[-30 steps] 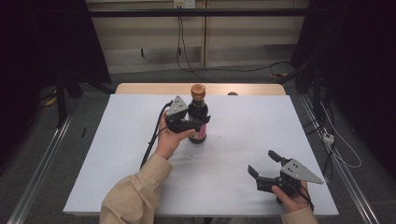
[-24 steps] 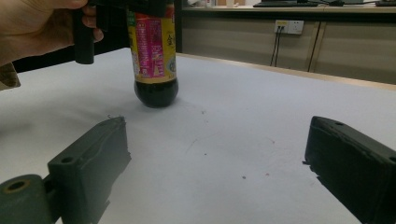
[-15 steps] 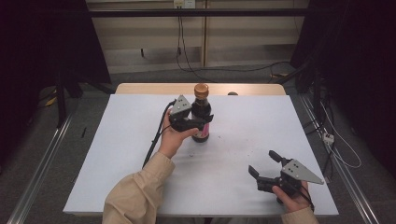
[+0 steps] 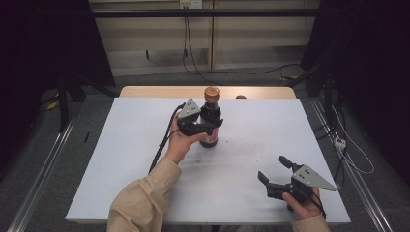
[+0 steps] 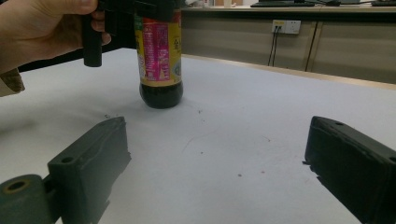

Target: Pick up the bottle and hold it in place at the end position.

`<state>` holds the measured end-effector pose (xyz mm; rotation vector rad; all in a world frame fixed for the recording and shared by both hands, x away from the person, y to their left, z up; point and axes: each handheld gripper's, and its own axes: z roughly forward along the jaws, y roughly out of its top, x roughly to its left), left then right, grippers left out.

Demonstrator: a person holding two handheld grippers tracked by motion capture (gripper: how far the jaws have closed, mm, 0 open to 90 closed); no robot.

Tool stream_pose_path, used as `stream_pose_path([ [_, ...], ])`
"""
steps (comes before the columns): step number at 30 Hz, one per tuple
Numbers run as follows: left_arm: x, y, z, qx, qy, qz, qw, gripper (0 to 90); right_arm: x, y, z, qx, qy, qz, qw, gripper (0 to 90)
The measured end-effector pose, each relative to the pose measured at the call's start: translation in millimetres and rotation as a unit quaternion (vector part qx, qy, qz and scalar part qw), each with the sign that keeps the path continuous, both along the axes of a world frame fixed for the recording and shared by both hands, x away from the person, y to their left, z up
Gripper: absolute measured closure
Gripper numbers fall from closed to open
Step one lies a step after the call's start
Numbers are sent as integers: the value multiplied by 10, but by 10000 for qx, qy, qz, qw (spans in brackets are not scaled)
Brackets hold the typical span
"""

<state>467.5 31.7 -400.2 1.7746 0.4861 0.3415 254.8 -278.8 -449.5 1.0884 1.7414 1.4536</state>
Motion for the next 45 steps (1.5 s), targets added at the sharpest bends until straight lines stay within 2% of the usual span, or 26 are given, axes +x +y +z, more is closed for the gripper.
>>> stream_pose_path([
  [10,-15,23,2,92,-25,-75,9999,273,-3,9,-2,-30,14,4,10000,56],
  [14,-15,61,-15,19,-24,-116,9999,273,-3,13,-2,-51,4,-1,10000,56],
  [21,-21,73,-12,27,-8,-158,9999,274,-3,16,-4,-63,10,2,10000,57],
  [25,-10,90,-10,131,-68,-226,9996,276,-5,19,-4,-82,11,2,10000,57],
  [28,-2,97,-13,108,-22,-283,9995,276,-2,22,-8,-98,24,6,9999,57],
  [29,-6,89,-16,30,55,-244,9997,276,0,24,-9,-100,27,11,9999,57],
  [32,-7,91,-13,114,37,-249,9996,277,8,26,-1,-161,-14,49,9999,52],
  [35,-17,93,-14,102,88,-208,9997,277,13,32,10,-137,22,98,9999,44],
  [39,-21,89,-15,99,95,-177,9997,275,56,50,31,-37,219,260,9994,33],
  [45,-35,95,-19,64,133,-153,9998,275,139,122,53,-118,435,364,9983,37],
])
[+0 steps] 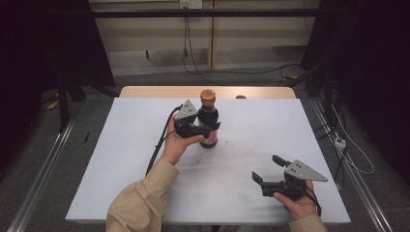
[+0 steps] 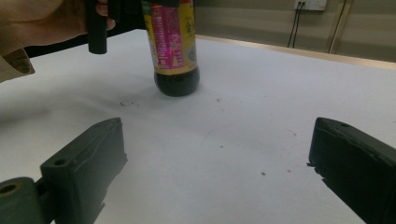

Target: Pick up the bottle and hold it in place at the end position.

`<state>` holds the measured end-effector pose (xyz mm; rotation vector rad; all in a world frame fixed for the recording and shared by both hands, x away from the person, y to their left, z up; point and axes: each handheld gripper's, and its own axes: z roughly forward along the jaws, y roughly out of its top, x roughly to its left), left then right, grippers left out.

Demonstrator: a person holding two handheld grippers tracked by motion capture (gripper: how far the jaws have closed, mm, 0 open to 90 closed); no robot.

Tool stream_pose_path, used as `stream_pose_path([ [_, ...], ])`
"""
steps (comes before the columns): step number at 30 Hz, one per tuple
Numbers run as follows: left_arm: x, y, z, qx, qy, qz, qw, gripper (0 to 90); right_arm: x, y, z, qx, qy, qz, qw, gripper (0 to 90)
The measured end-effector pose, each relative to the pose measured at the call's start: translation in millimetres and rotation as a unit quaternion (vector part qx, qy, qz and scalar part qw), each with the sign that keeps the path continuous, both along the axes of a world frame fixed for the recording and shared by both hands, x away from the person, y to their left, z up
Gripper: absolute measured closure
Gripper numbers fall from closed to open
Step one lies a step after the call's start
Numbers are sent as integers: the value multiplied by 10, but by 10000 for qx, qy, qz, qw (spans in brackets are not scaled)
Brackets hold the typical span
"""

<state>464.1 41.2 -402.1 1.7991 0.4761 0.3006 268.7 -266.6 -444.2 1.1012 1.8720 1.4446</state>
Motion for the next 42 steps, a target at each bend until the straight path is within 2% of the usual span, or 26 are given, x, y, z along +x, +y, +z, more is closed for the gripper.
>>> stream_pose_path([
  [4,-13,4,-10,30,-18,6,10000,281,56,33,52,-70,8,5,10000,35],
  [6,-6,6,-25,150,-53,16,9999,287,84,31,58,-105,66,-17,9999,29],
  [8,8,6,-54,73,56,-10,10000,284,116,18,48,-110,138,13,9998,32],
  [11,6,6,-59,59,36,10,10000,287,164,6,45,-170,205,8,9996,34],
  [16,7,6,-66,42,37,23,10000,290,226,-2,87,-88,228,-21,9997,36],
  [18,6,6,-65,44,41,27,10000,292,269,1,114,17,273,-4,9996,42],
  [21,-4,1,-62,68,22,42,10000,294,349,46,202,-14,236,29,9997,41],
  [24,-8,8,-72,24,26,52,10000,295,391,64,246,105,245,56,9996,42],
  [25,-9,6,-74,14,25,44,10000,295,426,77,282,274,262,34,9993,36],
  [27,-6,10,-72,34,23,53,10000,295,469,97,311,263,335,51,9991,40],
  [30,-4,9,-71,44,29,51,10000,296,533,123,350,160,399,146,9990,78],
  [35,-6,8,-71,34,53,59,10000,295,620,188,419,168,458,202,9986,91],
  [37,-10,6,-70,49,53,58,10000,295,641,214,451,183,528,239,9982,165],
  [38,-11,7,-70,48,55,60,10000,295,641,214,451,183,528,239,9982,165],
  [42,-14,6,-68,59,60,72,9999,295,695,310,561,154,456,440,9979,291],
])
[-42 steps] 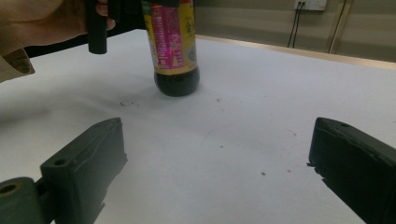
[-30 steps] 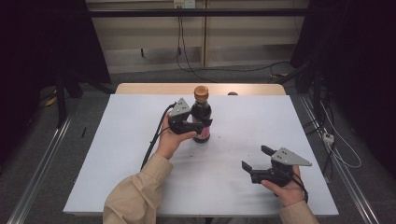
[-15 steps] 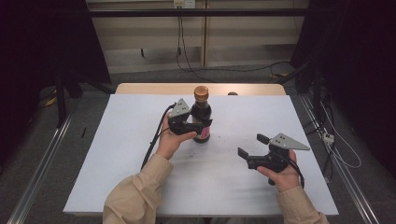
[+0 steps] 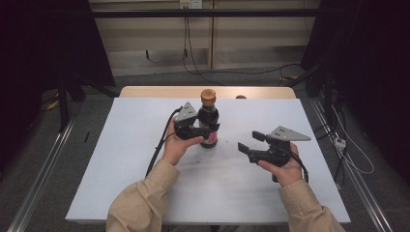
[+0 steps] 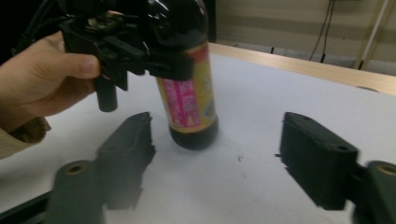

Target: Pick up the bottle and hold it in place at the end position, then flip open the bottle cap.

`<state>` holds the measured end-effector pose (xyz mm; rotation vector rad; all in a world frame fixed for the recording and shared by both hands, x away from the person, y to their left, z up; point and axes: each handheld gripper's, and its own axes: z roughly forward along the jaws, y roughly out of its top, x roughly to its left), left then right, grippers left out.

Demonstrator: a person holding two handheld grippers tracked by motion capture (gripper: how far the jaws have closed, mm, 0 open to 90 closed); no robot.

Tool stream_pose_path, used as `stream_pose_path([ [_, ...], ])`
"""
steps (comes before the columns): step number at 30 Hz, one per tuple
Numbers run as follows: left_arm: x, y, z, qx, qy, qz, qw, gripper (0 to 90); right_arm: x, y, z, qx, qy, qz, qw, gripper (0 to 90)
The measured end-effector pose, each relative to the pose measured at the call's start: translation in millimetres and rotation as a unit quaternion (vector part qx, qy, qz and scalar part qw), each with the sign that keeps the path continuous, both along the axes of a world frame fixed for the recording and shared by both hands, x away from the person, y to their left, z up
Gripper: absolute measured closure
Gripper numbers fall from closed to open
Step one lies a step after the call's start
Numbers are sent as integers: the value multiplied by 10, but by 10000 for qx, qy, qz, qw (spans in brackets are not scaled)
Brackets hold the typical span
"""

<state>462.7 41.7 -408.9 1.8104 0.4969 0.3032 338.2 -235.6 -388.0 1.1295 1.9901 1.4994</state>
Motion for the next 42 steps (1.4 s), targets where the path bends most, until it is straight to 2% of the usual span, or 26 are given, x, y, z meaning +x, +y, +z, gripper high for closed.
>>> stream_pose_path([
  [2,2,2,0,0,7,11,10000,295,16,18,27,-21,-37,-11,10000,315],
  [3,2,3,0,2,12,11,10000,295,51,58,85,-37,-45,50,10000,368],
  [4,-1,2,1,4,15,11,10000,295,51,58,85,-37,-45,50,10000,368],
  [5,-2,0,1,5,18,11,10000,295,81,104,146,-62,-56,199,9998,441],
  [7,-1,1,-1,2,26,11,10000,294,102,146,210,-106,-106,167,9997,479],
  [9,7,6,-5,-34,58,-4,10000,294,130,183,268,-85,-110,213,9997,497],
  [12,19,6,-17,-112,220,-5,9997,290,170,232,342,-107,-139,236,9996,516],
  [16,15,2,-15,-99,243,3,9997,290,205,278,401,-202,-143,210,9995,546],
  [19,15,0,-15,-92,240,-8,9997,290,256,305,463,-179,-43,237,9995,636],
  [24,12,-6,-12,-64,216,18,9997,292,318,299,503,-107,27,214,9997,691],
  [27,6,-8,-6,-29,192,10,9998,294,358,293,526,-183,32,173,9997,736],
  [29,1,-6,-5,-16,183,8,9998,295,380,291,536,-124,72,184,9997,760],
  [32,0,-7,-5,-7,177,26,9998,295,408,303,562,-206,34,195,9996,789],
  [38,-3,-6,-2,38,156,15,9999,296,477,313,582,-209,72,227,9995,875],
  [42,-3,-6,-4,31,156,19,9999,297,488,308,603,-201,97,271,9994,900],
])
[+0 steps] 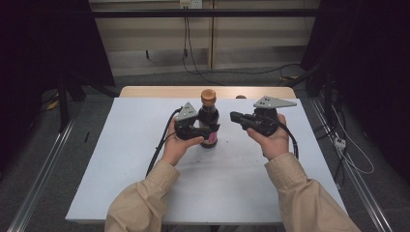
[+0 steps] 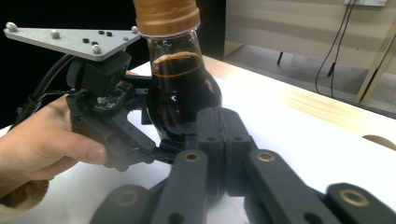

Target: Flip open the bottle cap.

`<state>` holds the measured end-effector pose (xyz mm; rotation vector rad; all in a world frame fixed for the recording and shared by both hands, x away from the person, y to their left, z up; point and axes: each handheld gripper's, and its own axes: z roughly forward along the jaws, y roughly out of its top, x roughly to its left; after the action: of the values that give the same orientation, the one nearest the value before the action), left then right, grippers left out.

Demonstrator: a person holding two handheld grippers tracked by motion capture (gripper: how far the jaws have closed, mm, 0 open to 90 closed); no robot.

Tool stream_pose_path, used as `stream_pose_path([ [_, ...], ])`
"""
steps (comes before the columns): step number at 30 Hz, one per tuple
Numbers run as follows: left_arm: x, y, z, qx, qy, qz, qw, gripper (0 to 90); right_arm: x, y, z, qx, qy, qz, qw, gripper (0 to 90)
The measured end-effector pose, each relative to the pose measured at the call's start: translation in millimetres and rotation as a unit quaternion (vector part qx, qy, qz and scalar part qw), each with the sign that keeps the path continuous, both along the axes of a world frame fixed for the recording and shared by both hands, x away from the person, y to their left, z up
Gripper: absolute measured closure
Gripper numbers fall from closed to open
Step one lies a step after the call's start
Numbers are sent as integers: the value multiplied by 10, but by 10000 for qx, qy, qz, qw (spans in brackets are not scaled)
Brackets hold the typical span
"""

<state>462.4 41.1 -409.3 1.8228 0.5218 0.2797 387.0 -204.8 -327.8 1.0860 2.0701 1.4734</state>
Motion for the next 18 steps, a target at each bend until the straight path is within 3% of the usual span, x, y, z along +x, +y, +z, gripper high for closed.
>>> stream_pose_path([
  [2,-3,-1,3,26,-5,11,10000,298,20,9,36,-113,16,53,9999,900],
  [18,-18,-9,6,31,-10,35,10000,300,128,116,231,-226,-75,292,9993,900],
])
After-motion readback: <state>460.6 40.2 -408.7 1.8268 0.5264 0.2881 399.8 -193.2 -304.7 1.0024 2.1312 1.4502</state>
